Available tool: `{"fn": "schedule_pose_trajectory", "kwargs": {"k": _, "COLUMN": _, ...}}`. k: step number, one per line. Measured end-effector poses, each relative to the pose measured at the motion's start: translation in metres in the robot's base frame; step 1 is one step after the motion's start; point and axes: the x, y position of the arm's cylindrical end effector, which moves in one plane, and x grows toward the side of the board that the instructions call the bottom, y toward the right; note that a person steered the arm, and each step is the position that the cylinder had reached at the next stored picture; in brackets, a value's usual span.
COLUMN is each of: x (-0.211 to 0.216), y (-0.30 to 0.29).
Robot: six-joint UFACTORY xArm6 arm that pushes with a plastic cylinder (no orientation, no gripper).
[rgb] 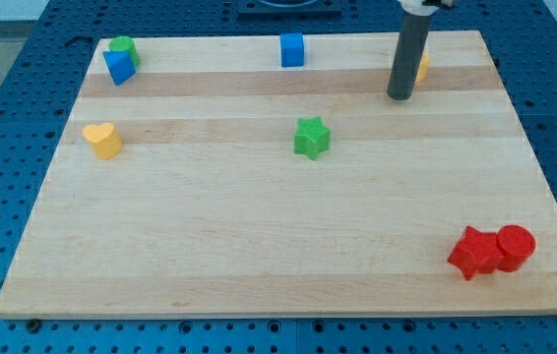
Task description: Move yellow hexagon to top right
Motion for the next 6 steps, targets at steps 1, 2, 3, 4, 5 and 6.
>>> {"fn": "schedule_pose_trajectory", "kwargs": {"k": 1, "x": -0.024, "y": 0.001}}
{"fn": "schedule_pose_trajectory", "kwargs": {"k": 2, "x": -0.040, "y": 0.006}}
{"fn": "schedule_pose_trajectory", "kwargs": {"k": 3, "x": -0.048, "y": 0.018}}
{"fn": "schedule_pose_trajectory", "kwargs": {"k": 4, "x": -0.065, "y": 0.027}}
{"fn": "schedule_pose_trajectory", "kwargs": {"k": 5, "x": -0.071, "y": 0.033}}
{"fn": "schedule_pose_trajectory", "kwargs": {"k": 6, "x": -0.071, "y": 0.033}}
